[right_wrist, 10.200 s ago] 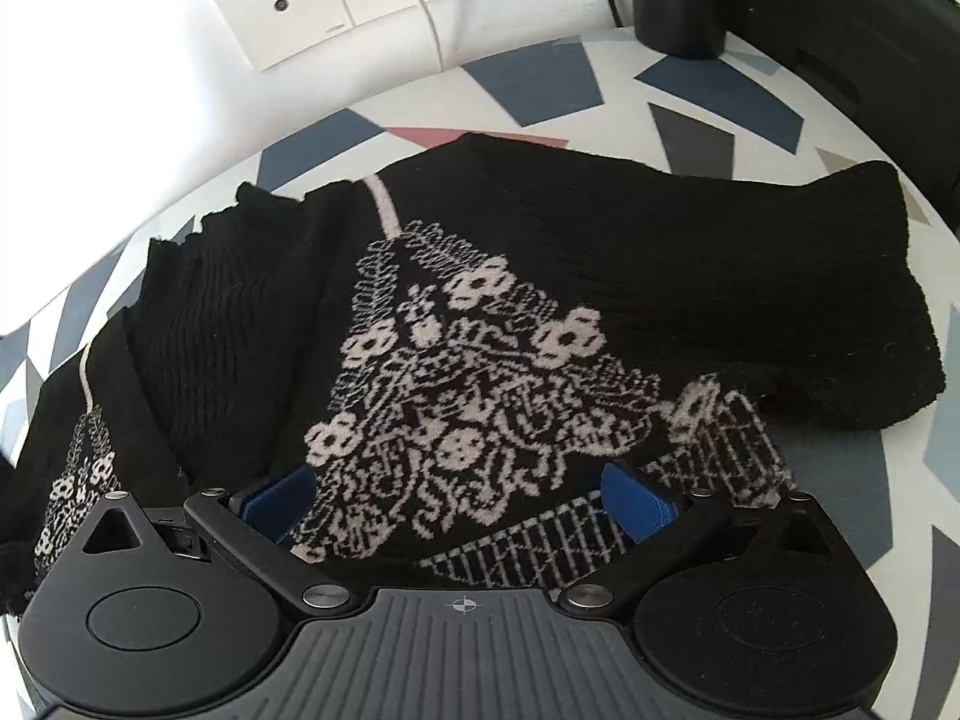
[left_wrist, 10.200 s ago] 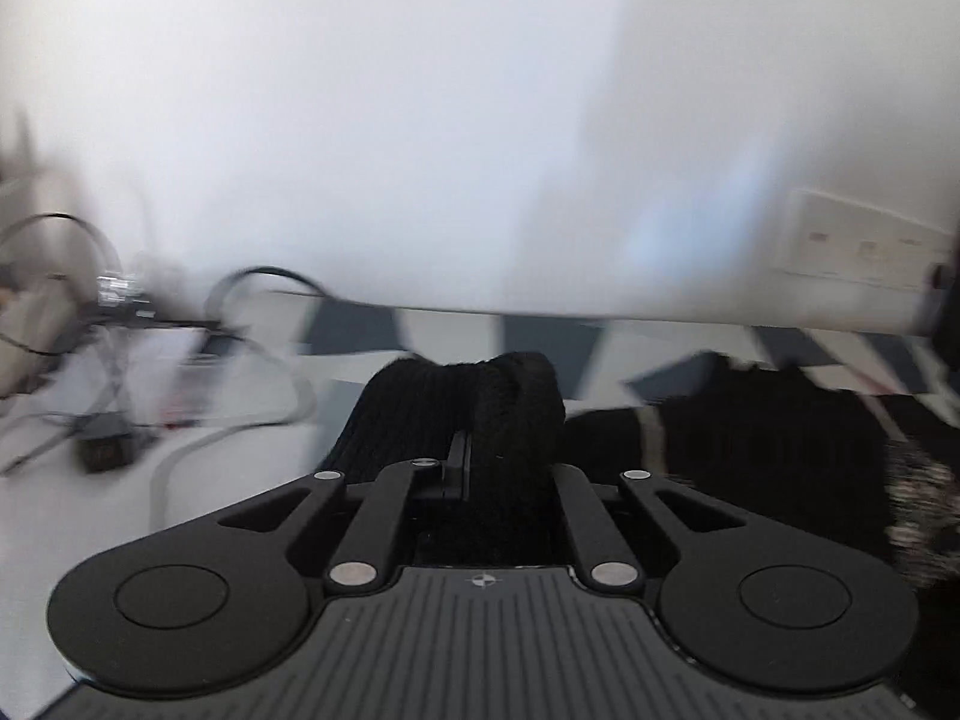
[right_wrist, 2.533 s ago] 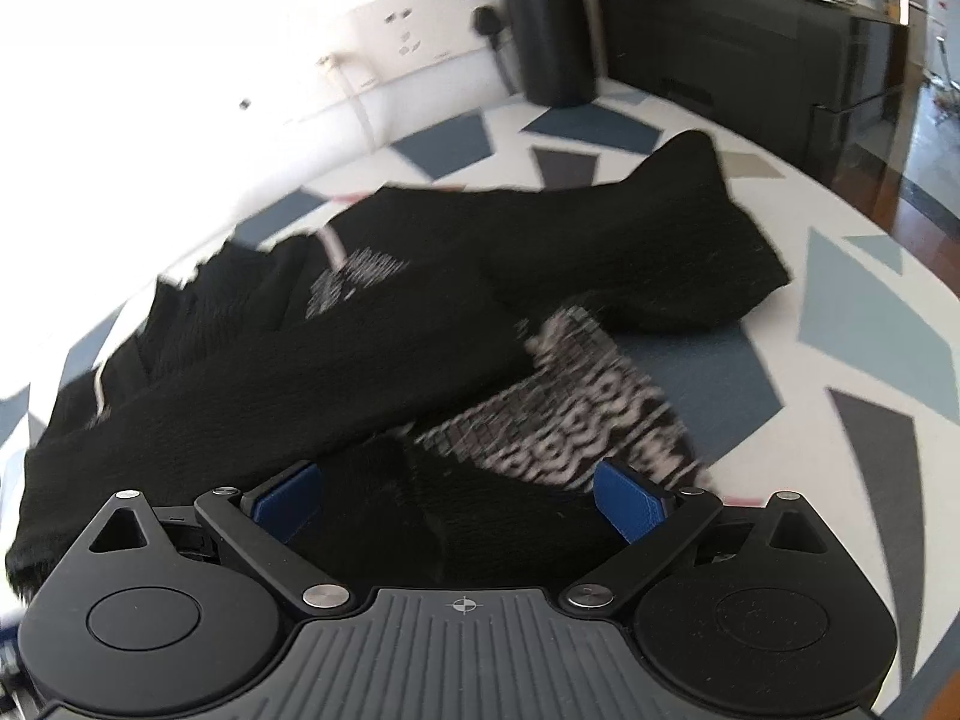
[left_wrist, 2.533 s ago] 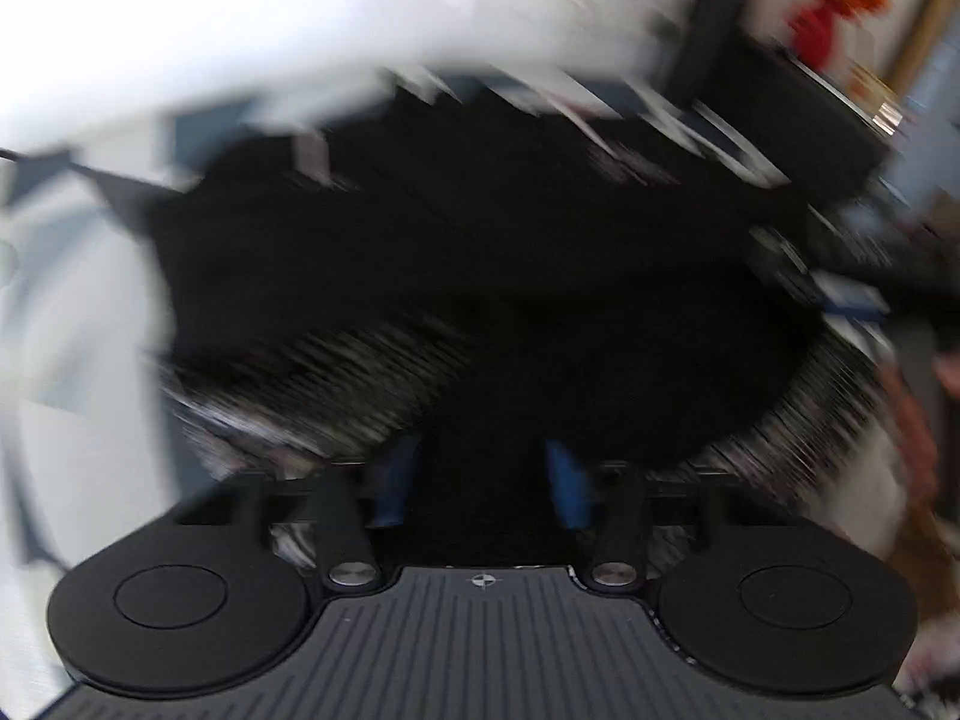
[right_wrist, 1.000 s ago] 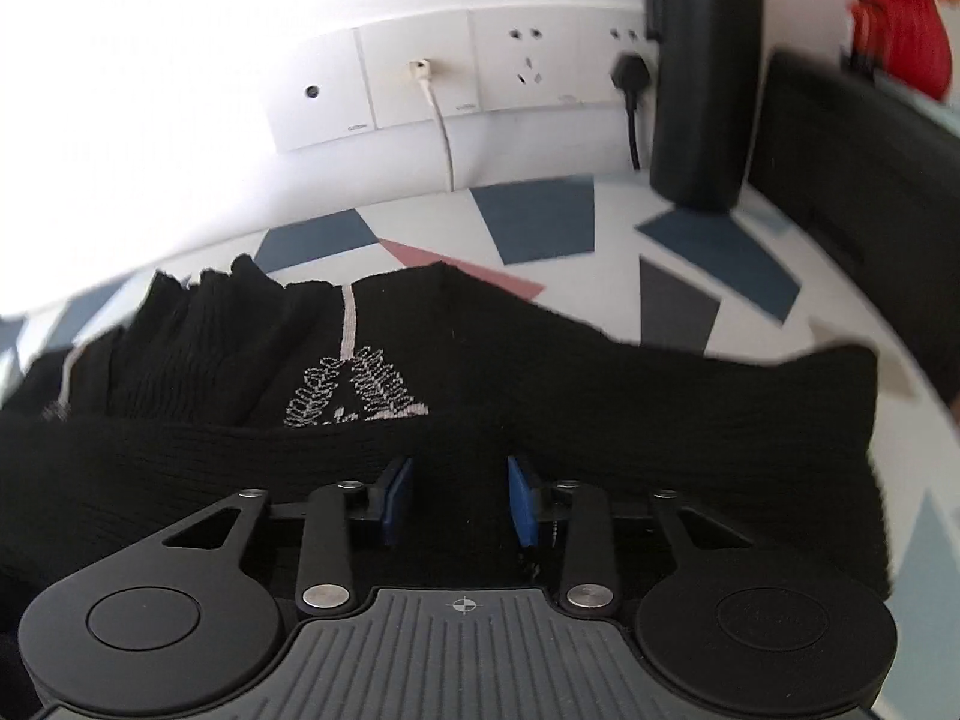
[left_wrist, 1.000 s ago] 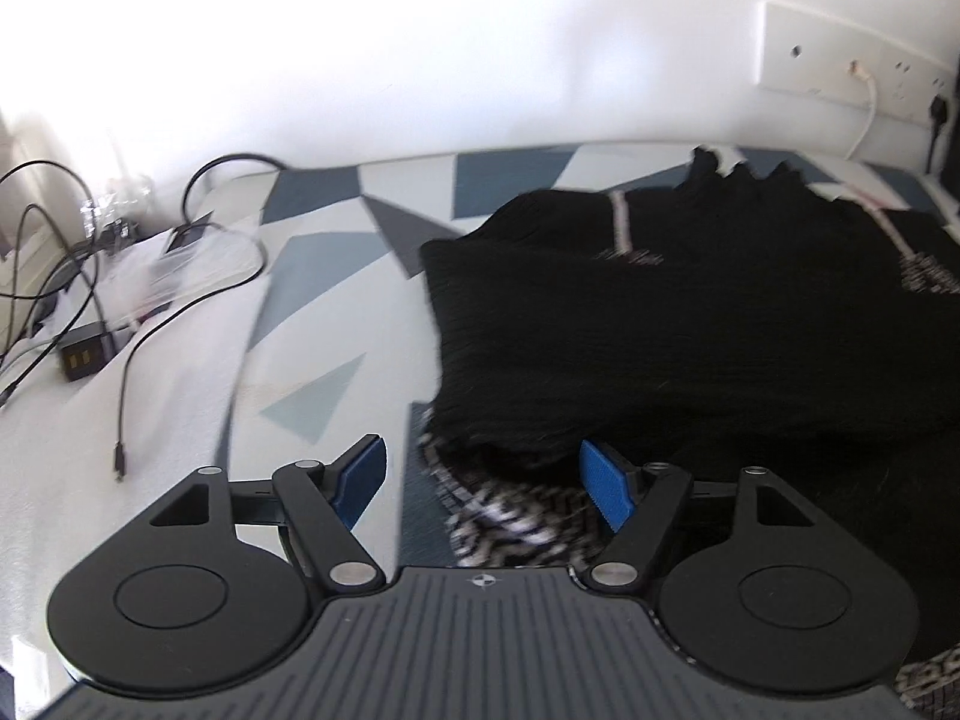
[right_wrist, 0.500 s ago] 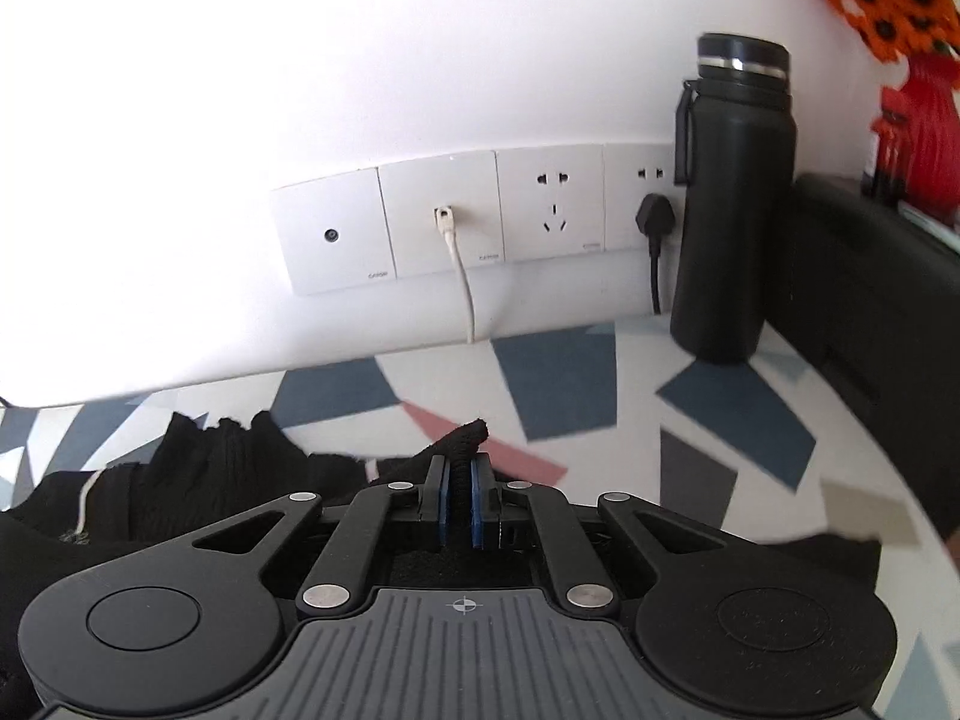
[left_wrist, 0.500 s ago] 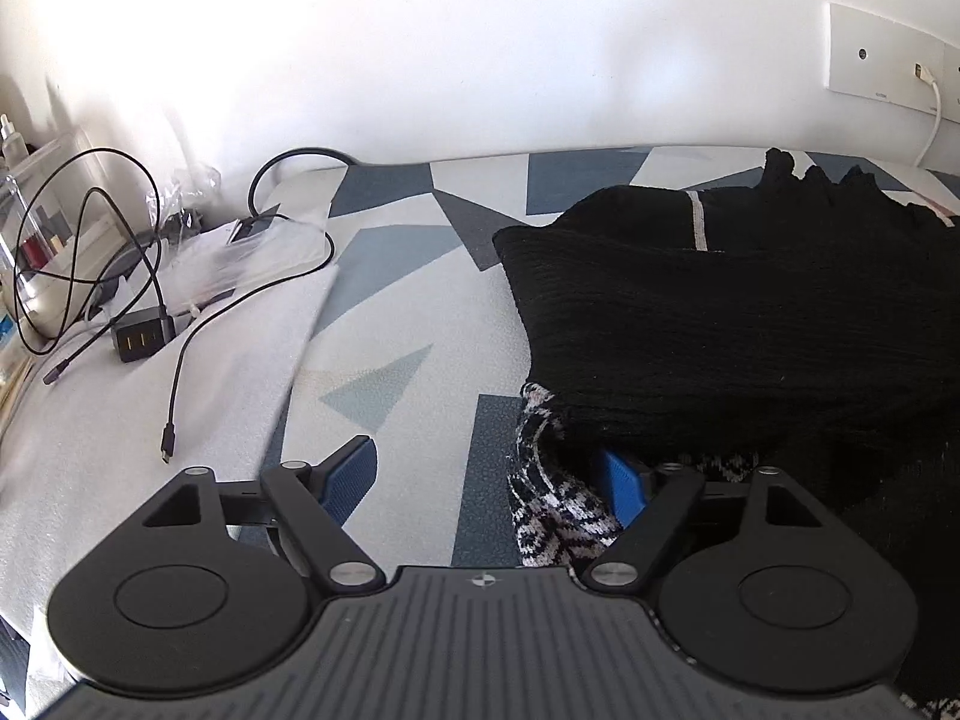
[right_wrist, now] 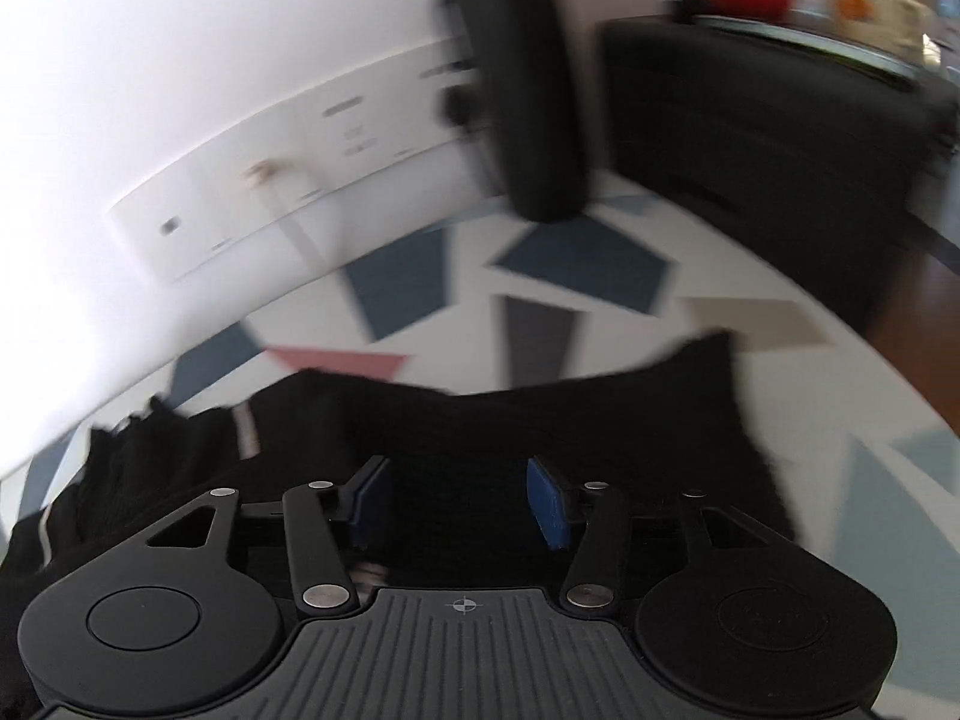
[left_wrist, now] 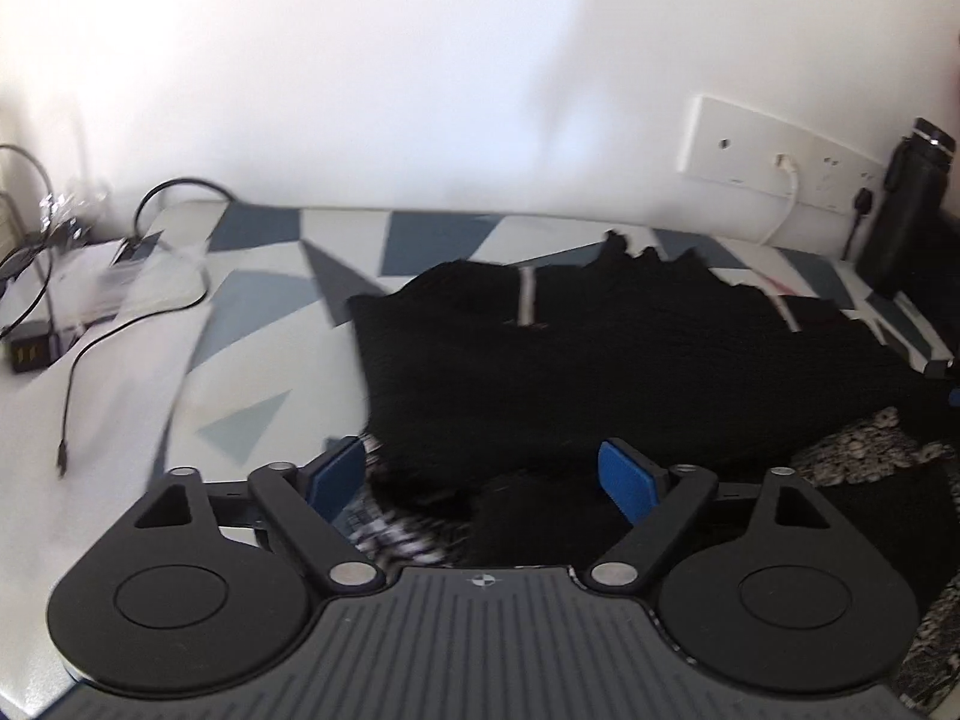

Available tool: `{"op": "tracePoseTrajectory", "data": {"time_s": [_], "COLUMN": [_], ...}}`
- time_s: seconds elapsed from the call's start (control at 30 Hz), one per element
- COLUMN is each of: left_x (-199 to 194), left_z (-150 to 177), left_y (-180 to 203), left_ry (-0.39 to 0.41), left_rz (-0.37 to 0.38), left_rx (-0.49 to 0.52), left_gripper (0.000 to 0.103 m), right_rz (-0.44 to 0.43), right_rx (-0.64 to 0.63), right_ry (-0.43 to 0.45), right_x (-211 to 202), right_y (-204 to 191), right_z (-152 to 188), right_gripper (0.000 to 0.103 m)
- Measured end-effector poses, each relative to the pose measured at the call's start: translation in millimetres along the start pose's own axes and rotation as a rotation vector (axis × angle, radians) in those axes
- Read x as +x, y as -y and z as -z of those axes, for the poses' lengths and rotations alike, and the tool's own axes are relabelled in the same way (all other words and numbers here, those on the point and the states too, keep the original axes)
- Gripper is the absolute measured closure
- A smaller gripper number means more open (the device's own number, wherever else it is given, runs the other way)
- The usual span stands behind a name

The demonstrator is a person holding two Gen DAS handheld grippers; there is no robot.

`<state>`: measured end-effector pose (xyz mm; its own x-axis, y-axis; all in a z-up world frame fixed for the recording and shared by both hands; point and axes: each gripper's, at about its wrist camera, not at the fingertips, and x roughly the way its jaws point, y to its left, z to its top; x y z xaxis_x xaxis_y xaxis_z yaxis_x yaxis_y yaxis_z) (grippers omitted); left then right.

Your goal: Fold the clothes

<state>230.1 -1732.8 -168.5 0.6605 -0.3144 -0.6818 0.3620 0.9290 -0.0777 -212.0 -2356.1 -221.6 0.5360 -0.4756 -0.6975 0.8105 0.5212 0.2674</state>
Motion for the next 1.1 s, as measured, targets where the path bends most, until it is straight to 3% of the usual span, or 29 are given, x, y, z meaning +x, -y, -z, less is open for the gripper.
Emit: {"op": "tracePoseTrajectory", "data": {"time_s": [0.13, 0.17, 0.2, 0.3, 0.5, 0.7, 0.93, 1.1], "left_x": [21.9, 27.9, 33.0, 40.8, 47.0, 49.2, 51.2, 49.9], "left_z": [-3.3, -2.6, -1.2, 7.3, 20.5, 20.8, 22.7, 24.7], "left_y": [20.1, 24.3, 28.0, 36.1, 45.7, 48.2, 52.6, 50.8], "left_ry": [-0.079, -0.106, -0.132, -0.192, -0.258, -0.274, -0.265, -0.245], "left_rz": [0.018, 0.015, 0.012, 0.008, -0.006, -0.019, -0.035, -0.029], "left_rx": [-0.050, -0.066, -0.079, -0.080, -0.032, -0.024, 0.010, 0.014], "left_gripper": [0.014, 0.014, 0.014, 0.011, 0.005, 0.000, 0.000, 0.000], "right_rz": [0.090, 0.117, 0.154, 0.226, 0.191, 0.129, 0.110, 0.062], "right_rx": [-0.013, -0.007, 0.000, 0.048, 0.108, 0.123, 0.128, 0.130], "right_ry": [0.048, 0.064, 0.081, 0.106, 0.014, -0.036, -0.011, 0.018], "right_x": [-11.6, -13.7, -15.5, -17.2, -3.6, 4.6, -2.4, -12.7], "right_y": [25.3, 30.9, 36.3, 55.0, 79.0, 73.4, 67.0, 63.8], "right_z": [2.3, 2.3, 2.5, 2.9, 7.5, 10.3, 7.7, 5.3], "right_gripper": [0.054, 0.050, 0.039, 0.036, 0.036, 0.039, 0.057, 0.077]}}
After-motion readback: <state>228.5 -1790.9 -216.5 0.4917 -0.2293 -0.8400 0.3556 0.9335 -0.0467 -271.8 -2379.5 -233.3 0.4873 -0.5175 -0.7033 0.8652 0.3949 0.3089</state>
